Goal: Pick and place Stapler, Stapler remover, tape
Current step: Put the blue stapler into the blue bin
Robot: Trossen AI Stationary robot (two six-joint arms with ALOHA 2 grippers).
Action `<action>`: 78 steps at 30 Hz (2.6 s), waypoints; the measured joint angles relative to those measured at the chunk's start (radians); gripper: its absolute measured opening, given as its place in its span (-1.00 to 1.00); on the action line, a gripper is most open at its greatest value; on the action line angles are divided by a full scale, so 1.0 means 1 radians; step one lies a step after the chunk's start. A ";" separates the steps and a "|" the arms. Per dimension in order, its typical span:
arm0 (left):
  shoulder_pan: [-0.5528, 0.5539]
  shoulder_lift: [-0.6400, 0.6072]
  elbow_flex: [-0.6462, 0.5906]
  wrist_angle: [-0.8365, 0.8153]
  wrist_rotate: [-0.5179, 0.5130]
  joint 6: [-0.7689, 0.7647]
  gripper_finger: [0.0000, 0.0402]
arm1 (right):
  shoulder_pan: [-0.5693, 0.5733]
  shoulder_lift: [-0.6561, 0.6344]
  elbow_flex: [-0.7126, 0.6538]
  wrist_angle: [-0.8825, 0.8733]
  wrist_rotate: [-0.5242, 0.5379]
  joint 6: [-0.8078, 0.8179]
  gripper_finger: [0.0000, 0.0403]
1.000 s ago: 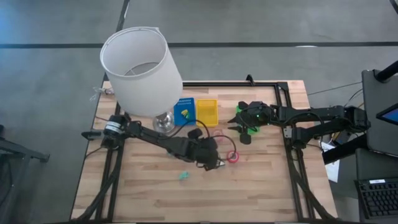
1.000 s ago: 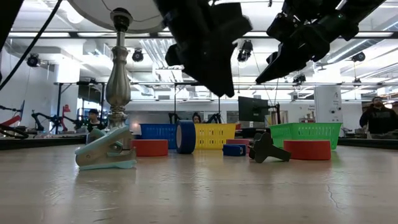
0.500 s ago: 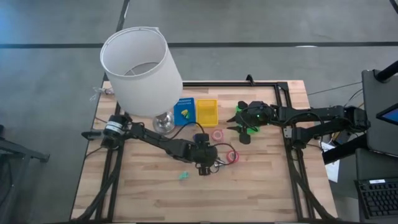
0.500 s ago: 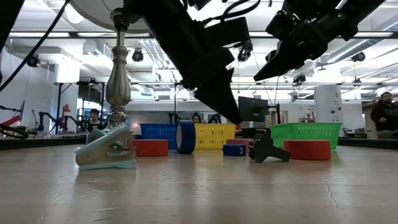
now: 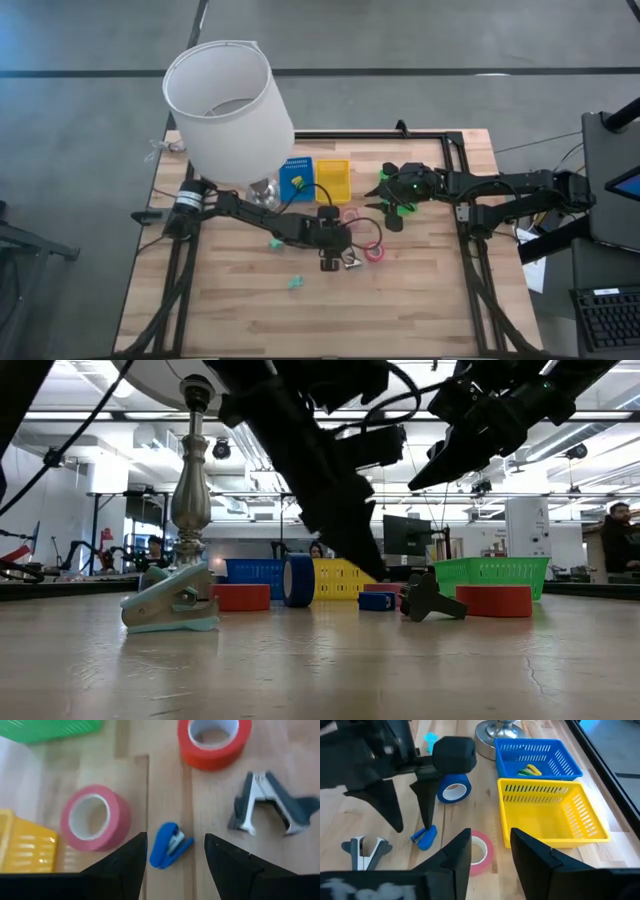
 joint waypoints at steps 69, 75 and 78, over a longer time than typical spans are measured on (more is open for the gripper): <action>-0.027 -0.123 -0.135 -0.314 -0.855 -1.041 -0.62 | 0.000 0.000 -0.002 -0.003 0.000 0.003 -0.40; 0.016 -0.123 -0.252 -0.245 -0.841 -1.161 -0.61 | 0.000 0.000 -0.002 -0.002 0.000 0.003 -0.36; 0.031 -0.123 -0.294 -0.180 -0.807 -1.154 -0.58 | 0.000 0.000 -0.002 -0.002 0.000 0.003 -0.34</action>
